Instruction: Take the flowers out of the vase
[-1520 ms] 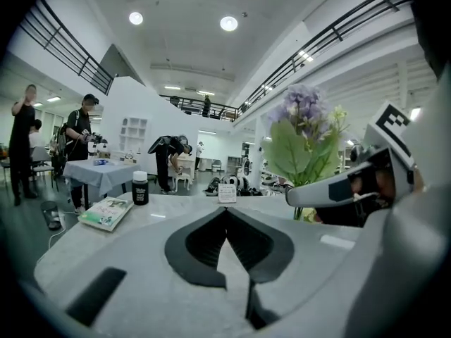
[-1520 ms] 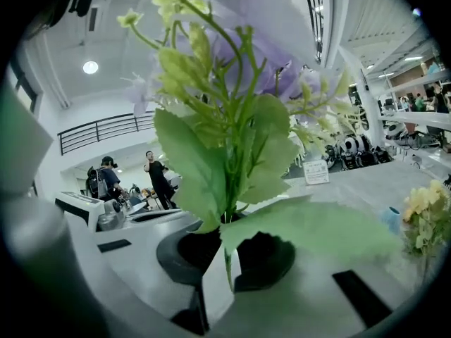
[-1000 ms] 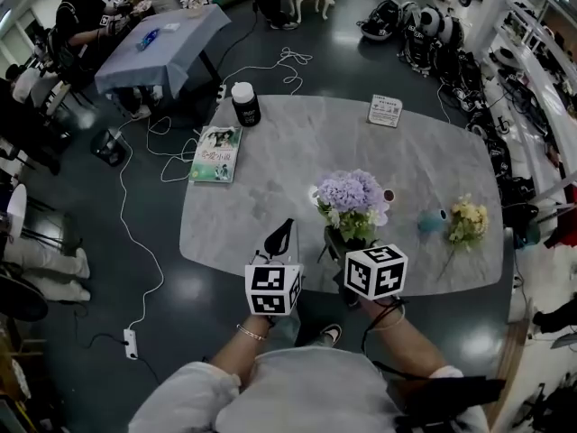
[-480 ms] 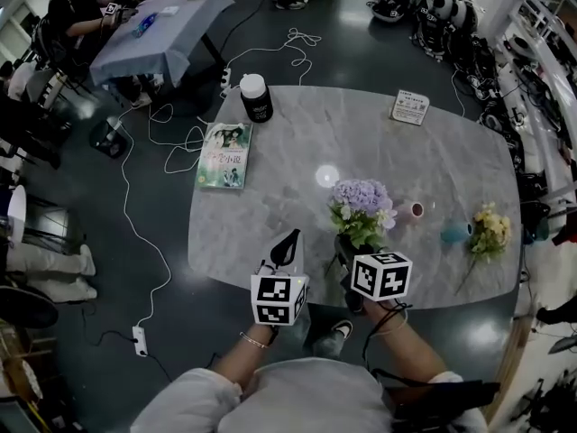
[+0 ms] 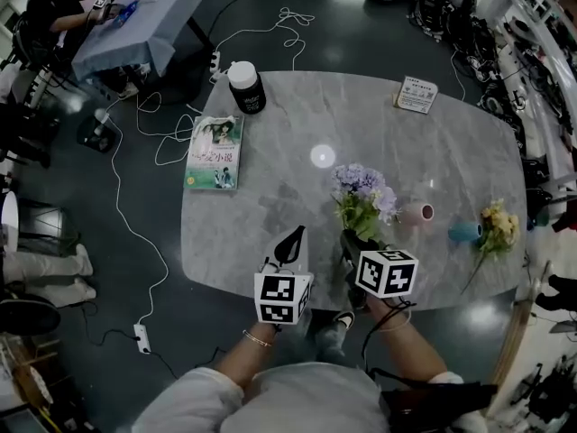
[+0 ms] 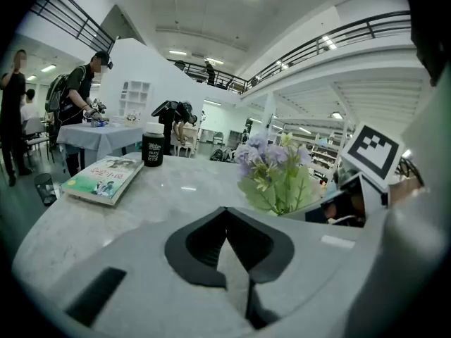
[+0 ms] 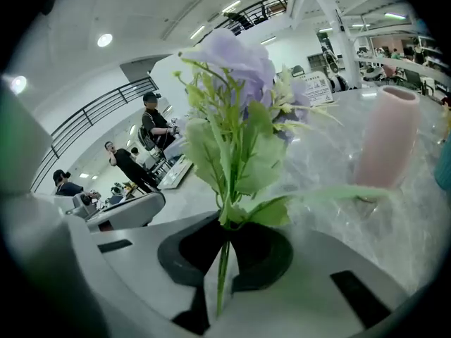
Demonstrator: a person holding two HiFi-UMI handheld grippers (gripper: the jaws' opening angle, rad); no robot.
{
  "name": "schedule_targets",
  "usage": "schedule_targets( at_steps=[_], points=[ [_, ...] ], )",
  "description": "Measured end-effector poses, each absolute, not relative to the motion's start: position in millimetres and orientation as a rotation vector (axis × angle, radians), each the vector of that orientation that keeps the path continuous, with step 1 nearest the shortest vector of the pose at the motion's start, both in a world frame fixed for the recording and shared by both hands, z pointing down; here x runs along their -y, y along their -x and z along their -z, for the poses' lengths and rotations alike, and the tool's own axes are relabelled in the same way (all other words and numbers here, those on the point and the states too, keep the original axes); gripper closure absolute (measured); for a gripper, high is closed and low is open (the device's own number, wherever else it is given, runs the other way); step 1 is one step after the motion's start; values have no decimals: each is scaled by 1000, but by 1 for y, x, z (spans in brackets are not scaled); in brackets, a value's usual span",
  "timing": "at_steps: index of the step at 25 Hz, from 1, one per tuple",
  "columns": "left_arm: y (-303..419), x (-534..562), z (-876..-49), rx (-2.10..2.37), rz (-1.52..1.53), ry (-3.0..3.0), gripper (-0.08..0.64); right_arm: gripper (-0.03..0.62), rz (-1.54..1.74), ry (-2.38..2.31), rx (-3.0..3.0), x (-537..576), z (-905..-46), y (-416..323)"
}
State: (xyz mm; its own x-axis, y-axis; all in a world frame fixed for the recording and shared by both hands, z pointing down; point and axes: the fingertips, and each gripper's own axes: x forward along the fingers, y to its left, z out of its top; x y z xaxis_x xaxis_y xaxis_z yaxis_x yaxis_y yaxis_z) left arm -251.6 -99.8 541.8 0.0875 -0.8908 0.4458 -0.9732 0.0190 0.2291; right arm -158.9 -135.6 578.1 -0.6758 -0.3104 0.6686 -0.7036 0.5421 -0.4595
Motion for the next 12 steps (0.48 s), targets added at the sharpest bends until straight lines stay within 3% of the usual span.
schedule_targets(
  at_steps=[12],
  points=[
    [252,112,-568,1787,-246,-1875,551,568,-1108,-865,2191,150,-610,156]
  ],
)
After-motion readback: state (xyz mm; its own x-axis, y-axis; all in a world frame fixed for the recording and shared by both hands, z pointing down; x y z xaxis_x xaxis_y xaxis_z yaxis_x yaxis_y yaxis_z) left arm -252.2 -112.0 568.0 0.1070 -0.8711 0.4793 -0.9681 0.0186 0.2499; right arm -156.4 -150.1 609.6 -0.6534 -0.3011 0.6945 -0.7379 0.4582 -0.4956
